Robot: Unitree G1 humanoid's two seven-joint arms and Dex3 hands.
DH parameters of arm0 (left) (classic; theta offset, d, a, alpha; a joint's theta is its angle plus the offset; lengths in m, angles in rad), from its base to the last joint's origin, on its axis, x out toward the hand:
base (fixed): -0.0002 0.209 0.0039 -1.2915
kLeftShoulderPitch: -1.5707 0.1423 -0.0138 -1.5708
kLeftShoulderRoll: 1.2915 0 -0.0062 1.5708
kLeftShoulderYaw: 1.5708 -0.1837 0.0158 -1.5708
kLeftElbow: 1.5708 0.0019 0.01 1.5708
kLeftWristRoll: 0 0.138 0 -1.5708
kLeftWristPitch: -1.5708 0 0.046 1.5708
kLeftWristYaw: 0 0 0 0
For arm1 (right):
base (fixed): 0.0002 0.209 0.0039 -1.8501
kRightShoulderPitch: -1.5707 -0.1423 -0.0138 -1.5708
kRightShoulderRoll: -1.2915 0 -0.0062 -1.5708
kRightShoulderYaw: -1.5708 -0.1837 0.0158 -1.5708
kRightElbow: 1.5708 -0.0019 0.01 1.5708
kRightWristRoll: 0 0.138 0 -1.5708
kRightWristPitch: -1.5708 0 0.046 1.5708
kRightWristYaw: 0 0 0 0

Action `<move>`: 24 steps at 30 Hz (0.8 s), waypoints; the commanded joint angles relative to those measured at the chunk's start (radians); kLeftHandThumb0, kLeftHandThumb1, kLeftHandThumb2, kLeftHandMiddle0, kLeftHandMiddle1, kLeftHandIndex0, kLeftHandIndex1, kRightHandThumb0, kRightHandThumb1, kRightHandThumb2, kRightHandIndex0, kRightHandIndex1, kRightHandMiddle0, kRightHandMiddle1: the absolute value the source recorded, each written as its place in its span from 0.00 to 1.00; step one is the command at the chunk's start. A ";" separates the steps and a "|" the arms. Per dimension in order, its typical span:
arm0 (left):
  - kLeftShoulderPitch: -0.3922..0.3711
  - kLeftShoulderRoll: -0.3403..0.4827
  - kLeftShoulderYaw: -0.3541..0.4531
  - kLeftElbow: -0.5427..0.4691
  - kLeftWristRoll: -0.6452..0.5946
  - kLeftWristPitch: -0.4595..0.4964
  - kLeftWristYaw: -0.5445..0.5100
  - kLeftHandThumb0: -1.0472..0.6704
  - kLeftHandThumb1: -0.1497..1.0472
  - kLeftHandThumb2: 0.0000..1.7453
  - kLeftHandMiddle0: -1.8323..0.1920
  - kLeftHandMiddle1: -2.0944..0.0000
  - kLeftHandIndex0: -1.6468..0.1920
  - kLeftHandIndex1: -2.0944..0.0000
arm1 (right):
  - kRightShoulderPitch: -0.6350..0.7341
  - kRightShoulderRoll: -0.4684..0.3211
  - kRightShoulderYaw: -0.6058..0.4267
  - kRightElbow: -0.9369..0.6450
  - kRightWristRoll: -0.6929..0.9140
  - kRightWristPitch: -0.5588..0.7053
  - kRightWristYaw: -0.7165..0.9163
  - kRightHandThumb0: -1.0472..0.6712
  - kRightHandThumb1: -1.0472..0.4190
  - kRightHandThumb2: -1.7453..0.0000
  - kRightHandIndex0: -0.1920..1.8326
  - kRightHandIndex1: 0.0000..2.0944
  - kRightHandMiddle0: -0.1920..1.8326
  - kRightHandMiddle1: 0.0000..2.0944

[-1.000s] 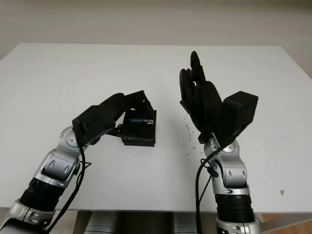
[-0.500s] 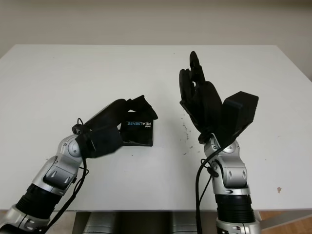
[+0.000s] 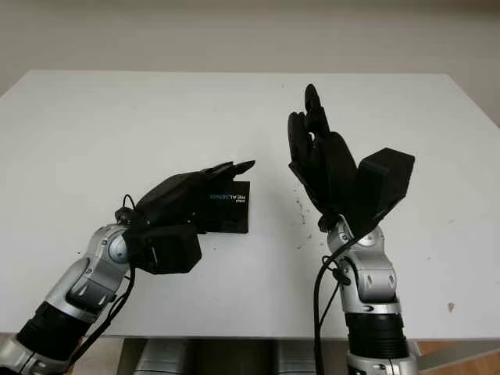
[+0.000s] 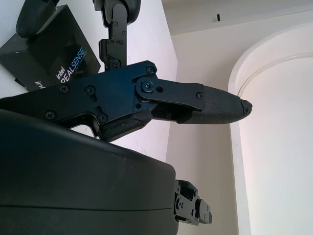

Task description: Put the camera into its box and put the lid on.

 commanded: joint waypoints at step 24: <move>0.014 -0.090 0.395 -0.136 -0.694 0.216 -0.105 0.29 1.00 0.12 0.88 0.97 0.86 0.97 | -0.011 -0.004 -0.021 0.007 -0.015 -0.015 -0.013 0.20 0.00 0.67 0.00 0.00 0.00 0.00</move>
